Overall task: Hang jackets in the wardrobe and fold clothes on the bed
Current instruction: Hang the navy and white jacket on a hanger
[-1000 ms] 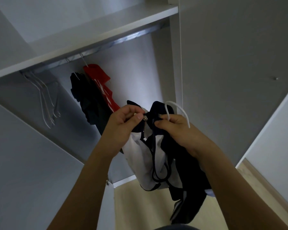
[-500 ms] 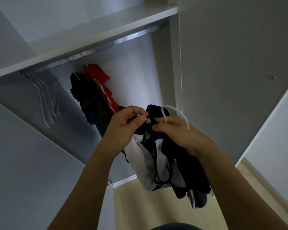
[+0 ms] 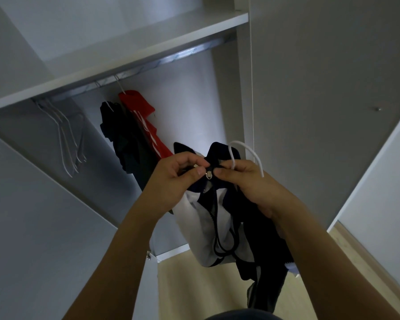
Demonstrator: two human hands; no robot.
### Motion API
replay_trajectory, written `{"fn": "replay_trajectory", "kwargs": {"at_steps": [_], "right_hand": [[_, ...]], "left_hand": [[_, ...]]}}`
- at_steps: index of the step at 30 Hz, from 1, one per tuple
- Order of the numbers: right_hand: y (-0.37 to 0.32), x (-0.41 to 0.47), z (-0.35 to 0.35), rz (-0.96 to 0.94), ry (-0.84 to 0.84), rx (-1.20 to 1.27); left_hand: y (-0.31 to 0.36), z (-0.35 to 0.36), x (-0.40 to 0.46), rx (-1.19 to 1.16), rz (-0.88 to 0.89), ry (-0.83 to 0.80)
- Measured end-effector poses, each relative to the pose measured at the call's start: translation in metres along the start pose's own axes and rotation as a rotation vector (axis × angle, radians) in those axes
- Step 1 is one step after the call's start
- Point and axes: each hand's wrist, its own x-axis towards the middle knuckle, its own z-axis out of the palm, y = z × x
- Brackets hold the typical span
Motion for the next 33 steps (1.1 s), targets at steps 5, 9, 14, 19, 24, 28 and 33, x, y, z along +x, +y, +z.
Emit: {"fn": "replay_trajectory", "kwargs": {"at_steps": [5, 9, 14, 19, 24, 28, 33], "right_hand": [[0.000, 0.003, 0.000, -0.067, 0.037, -0.024], [0.000, 0.006, -0.001, -0.073, 0.075, 0.000], [-0.001, 0.022, 0.001, -0.053, 0.243, 0.052], [-0.017, 0.040, -0.016, -0.104, 0.379, 0.105], [-0.023, 0.041, -0.004, -0.126, 0.189, 0.033], [-0.024, 0.043, -0.003, -0.099, 0.152, 0.092], [-0.008, 0.039, -0.009, -0.159, 0.326, 0.071]], "left_hand": [[-0.006, 0.008, -0.003, 0.378, 0.103, 0.130], [-0.012, 0.014, -0.008, 0.807, 0.400, 0.251], [-0.020, 0.027, -0.017, 1.007, 0.547, 0.241], [-0.034, 0.033, -0.042, 0.750, 0.293, 0.071], [-0.016, 0.025, -0.008, 0.237, -0.222, 0.021], [-0.006, 0.023, 0.015, 0.253, -0.241, -0.122], [-0.013, 0.024, 0.020, -0.032, -0.354, 0.089]]}}
